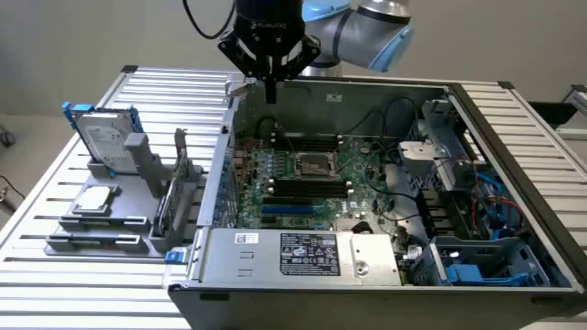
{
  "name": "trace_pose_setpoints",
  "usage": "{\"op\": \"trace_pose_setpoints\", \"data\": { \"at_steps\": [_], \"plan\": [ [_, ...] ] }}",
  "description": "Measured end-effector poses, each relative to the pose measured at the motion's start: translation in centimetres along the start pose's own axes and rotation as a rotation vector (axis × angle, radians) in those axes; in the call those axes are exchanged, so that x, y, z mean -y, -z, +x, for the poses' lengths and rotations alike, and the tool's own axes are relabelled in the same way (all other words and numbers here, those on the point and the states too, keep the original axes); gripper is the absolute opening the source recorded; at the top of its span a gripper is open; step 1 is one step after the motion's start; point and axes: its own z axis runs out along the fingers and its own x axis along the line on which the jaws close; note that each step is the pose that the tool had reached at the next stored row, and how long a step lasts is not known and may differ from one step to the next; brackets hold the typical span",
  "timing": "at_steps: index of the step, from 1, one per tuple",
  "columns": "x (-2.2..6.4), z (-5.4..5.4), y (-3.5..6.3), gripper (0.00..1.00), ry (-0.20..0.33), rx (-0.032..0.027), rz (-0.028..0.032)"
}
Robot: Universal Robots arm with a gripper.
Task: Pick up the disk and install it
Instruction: 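Reach for the disk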
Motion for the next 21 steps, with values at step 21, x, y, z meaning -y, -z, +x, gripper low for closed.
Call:
{"op": "trace_pose_setpoints", "data": {
  "at_steps": [21],
  "plan": [
    [-1.72,4.2,-0.13,0.11,0.0,0.0003,0.005]
  ]
}}
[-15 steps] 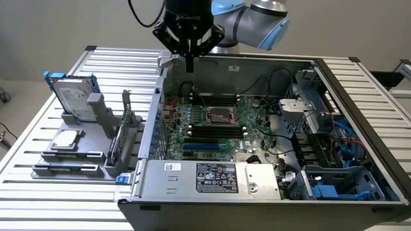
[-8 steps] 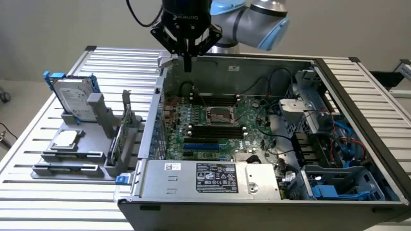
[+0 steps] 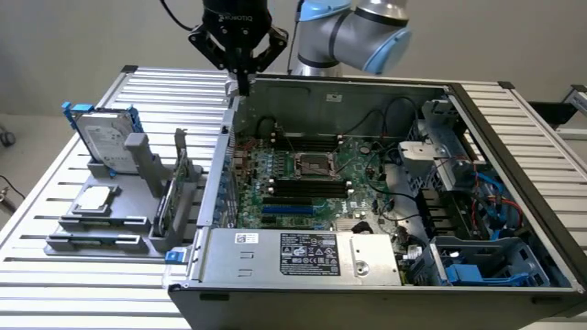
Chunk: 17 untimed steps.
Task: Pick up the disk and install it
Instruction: 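Reach for the disk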
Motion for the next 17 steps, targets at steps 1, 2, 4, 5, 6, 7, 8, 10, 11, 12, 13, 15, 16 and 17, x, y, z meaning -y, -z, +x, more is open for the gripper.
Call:
{"op": "trace_pose_setpoints", "data": {
  "at_steps": [1,2,4,5,6,7,8,10,11,12,13,15,16,17],
  "plan": [
    [-0.16,0.5,-0.03,0.11,0.0,0.0002,0.0007],
    [-0.33,1.0,-0.04,0.11,0.0,0.0001,0.0015],
    [-0.61,1.9,-0.07,0.11,0.0,0.0001,0.0023],
    [-0.73,2.3,-0.09,0.11,0.0,0.0001,0.0024],
    [-0.85,2.8,-0.11,0.11,0.0,0.0,0.0025],
    [-0.96,3.3,-0.13,0.11,0.0,0.0,0.0026],
    [-1.06,3.8,-0.14,0.11,0.0,-0.0003,0.0027],
    [-1.22,4.7,-0.17,0.11,0.0,-0.001,0.0028],
    [-1.29,5.1,-0.18,0.11,0.0,-0.0015,0.0029],
    [-1.35,5.6,-0.21,0.11,0.0,-0.002,0.0029],
    [-1.39,6.0,-0.23,0.11,0.0,-0.0028,0.003],
    [-1.42,7.0,-0.26,0.11,0.0,-0.0043,0.0031],
    [-1.42,7.4,-0.28,0.11,0.0,-0.0054,0.0032],
    [-1.42,7.9,-0.3,0.11,0.0,-0.0066,0.0033]
  ]
}}
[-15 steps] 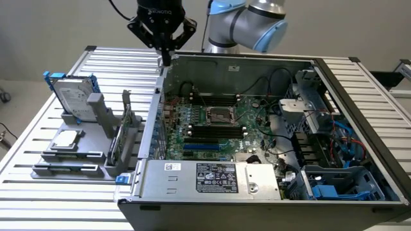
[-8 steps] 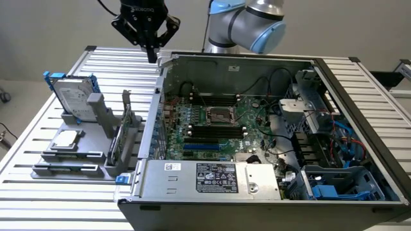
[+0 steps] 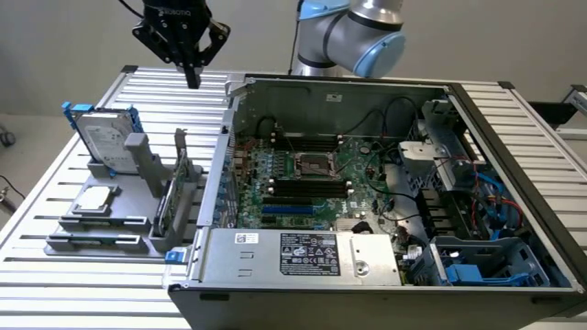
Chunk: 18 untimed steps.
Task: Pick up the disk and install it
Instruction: 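Reach for the disk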
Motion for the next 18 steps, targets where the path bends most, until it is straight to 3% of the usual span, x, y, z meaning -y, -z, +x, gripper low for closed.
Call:
{"op": "trace_pose_setpoints", "data": {
  "at_steps": [18],
  "plan": [
    [-0.22,8.2,-0.29,0.11,-0.001,-0.0234,0.0028]
  ]
}}
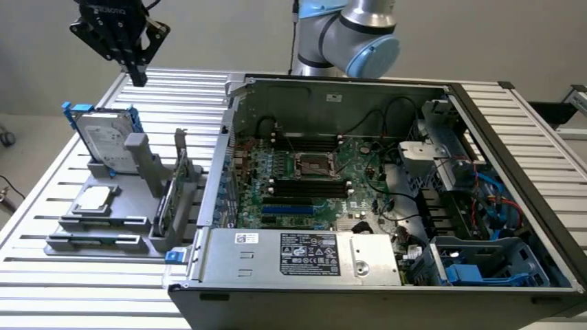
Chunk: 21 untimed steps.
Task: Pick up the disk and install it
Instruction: 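Reach for the disk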
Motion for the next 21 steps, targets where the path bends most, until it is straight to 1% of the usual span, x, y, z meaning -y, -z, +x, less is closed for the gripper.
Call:
{"op": "trace_pose_setpoints", "data": {
  "at_steps": [4,7,14,18,21],
  "plan": [
    [-0.18,1.8,-0.11,0.11,0.0,-0.0055,0.0014],
    [-0.38,3.2,-0.21,0.11,0.0,-0.0081,0.0028],
    [-0.89,6.3,-0.57,0.11,0.0,-0.0083,0.0068],
    [-1.11,7.5,-0.76,0.11,0.005,-0.0083,0.0112],
    [-1.26,8.2,-0.89,0.11,0.013,-0.0081,0.0165]
  ]
}}
